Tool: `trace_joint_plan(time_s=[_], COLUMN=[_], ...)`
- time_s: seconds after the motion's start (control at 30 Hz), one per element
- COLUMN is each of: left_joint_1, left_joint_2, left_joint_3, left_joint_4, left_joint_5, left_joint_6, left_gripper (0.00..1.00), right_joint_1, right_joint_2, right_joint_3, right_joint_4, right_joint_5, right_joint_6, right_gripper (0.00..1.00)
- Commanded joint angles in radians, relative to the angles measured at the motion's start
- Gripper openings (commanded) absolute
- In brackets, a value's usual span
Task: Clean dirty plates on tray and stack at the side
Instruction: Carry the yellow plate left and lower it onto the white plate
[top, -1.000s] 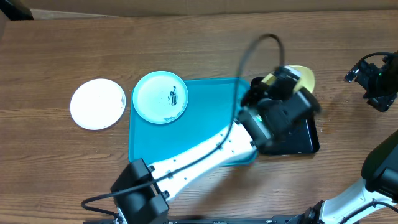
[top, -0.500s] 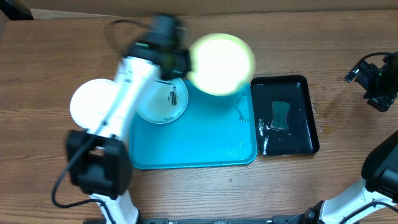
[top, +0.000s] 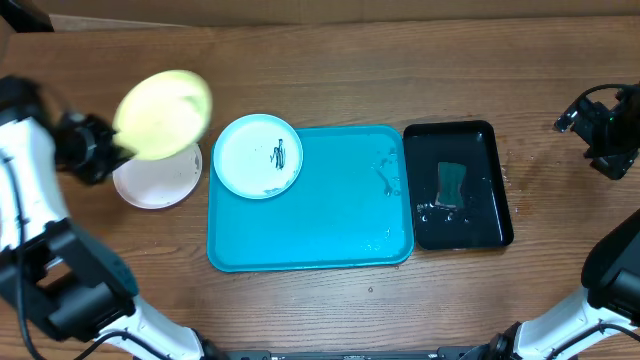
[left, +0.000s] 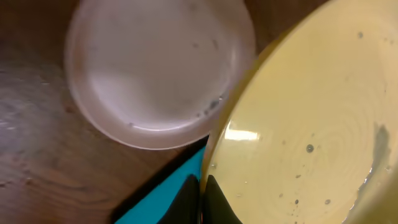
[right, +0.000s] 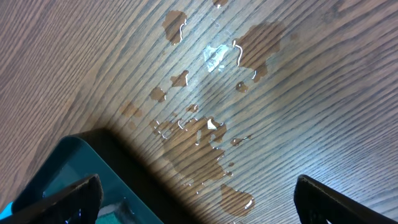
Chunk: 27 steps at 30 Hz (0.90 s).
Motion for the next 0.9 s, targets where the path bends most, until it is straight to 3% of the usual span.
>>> trace_joint_plan(time_s=[0.0,0.2,0.87], left_joint_1=[0.066,0.112,0.112], left_joint_2=[-0.005,-0.005,-0.005], left_joint_3=[-0.002,-0.002,-0.002], left_joint_4=[-0.012,-0.026,-0.033], left_joint_5=[-0.021,-0.13,-0.286], left_joint_6=[0.019,0.019,0.016], left_gripper=[0.04,0.04,0.04], right_joint_1=[-0.003,-0.003,-0.003], right_joint_2=[-0.014,-0.014,-0.014], right_joint_3=[0.009,0.009,0.009], right_joint_4=[0.003,0.003,0.003], right_joint_5=[0.006,0.006,0.006], right_joint_6=[0.001,0.001,0.001], right_gripper=[1.0,1.0,1.0])
